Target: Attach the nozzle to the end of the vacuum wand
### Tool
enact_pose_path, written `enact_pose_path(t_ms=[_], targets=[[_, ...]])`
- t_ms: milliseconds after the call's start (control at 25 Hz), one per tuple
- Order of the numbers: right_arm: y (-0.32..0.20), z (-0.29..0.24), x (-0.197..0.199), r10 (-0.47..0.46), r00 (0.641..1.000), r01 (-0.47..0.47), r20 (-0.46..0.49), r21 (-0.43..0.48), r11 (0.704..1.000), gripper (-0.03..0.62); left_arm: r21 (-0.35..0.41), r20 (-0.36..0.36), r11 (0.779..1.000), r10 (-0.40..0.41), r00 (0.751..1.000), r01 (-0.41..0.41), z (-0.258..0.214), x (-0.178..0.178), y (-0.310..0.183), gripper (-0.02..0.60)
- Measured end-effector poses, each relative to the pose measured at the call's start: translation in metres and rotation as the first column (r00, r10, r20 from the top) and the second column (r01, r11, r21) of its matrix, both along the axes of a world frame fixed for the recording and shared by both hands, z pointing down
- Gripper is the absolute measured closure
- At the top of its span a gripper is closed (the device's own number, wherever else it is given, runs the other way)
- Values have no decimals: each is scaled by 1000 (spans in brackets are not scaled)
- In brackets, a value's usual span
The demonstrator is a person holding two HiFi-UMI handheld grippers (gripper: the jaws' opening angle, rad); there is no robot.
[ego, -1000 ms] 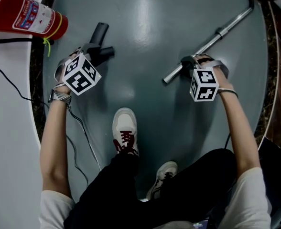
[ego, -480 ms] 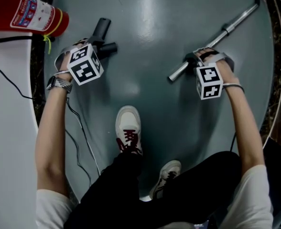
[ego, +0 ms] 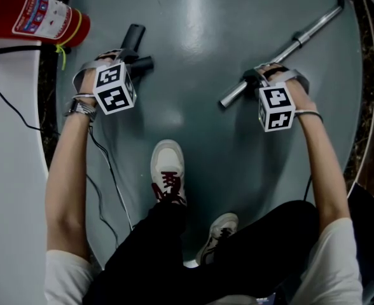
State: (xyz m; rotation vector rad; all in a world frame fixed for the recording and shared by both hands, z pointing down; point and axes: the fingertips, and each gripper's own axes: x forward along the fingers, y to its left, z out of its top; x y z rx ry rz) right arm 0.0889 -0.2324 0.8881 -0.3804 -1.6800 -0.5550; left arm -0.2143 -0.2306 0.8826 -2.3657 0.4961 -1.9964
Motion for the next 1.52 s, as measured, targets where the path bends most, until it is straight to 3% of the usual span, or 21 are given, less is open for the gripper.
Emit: enact_pose_path(t_ms=[80,240,440,640,960,1200,1520], targets=[[0,-5,-8,-2,1000,2,23,1,1000,407,-29,-75,999,-48,996,46,-7,8,3,383],[0,-10,-23,-27,999,26,42,17,1000,414,-105,-243,988,-135,961,113,-32,33,11,387],[-5,-29,-50,-38,994,33,104,46,998,421,-144,-324,985,-137,936,94,-37,53,36,387],[-8,-52,-81,2,974,-13,227,48,999,419,-168,-343,982,-142,929,88,-35,71,60,385],[-17,-77,-112,39,949,-60,313,59,996,418,-185,-315,980,-132,940,76,-36,83,72,385],[-24,-80,-122,44,942,-69,332,64,996,418,-202,-376,973,-185,908,115,-42,95,68,385],[-27,-79,-126,45,943,-71,330,66,995,418,-208,-398,969,-209,893,134,-46,106,63,386]])
